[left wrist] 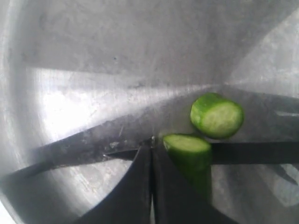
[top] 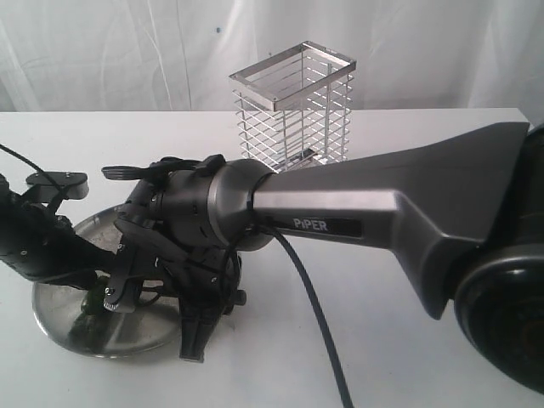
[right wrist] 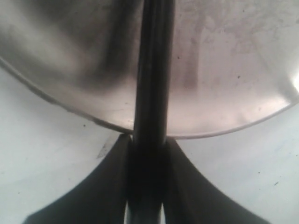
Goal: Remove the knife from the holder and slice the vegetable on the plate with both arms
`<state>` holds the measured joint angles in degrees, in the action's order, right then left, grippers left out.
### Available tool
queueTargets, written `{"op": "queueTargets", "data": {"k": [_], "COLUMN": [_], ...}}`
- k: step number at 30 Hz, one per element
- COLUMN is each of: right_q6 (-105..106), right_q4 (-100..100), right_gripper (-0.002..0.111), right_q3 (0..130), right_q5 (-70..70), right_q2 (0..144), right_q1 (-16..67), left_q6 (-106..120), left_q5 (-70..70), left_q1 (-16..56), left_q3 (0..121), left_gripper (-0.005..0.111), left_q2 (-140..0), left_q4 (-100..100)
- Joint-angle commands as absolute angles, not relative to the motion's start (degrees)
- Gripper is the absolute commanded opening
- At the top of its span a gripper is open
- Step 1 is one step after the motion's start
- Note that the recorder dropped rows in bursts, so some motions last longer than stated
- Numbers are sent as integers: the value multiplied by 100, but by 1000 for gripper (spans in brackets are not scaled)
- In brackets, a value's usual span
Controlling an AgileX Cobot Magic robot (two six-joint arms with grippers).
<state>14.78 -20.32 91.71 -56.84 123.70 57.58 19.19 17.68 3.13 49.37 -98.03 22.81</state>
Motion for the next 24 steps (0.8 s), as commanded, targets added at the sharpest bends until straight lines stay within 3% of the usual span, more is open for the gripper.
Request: {"op": "queueTargets", "data": {"k": [1,10,24], "right_q6": [1533,1533,1533], "right_q4": [-2041,-2080,-2083], "right_gripper": [0,0,0], "right_q3": [9190,9190,9190], "right_q5": [-5781,-5817,-5913], "right_q2": [12346,12346,12346], "right_q1": [5718,5718,5718], "left_q6": [1955,1955,1955], "left_q5": [1907,2099,1971], "left_q1": [352,352,352], "left_q3": [4869,4869,4869], "left_gripper": [0,0,0], "left_q2": [-9579,-8704,-9504], "left_q4": [2355,2233,2135]}}
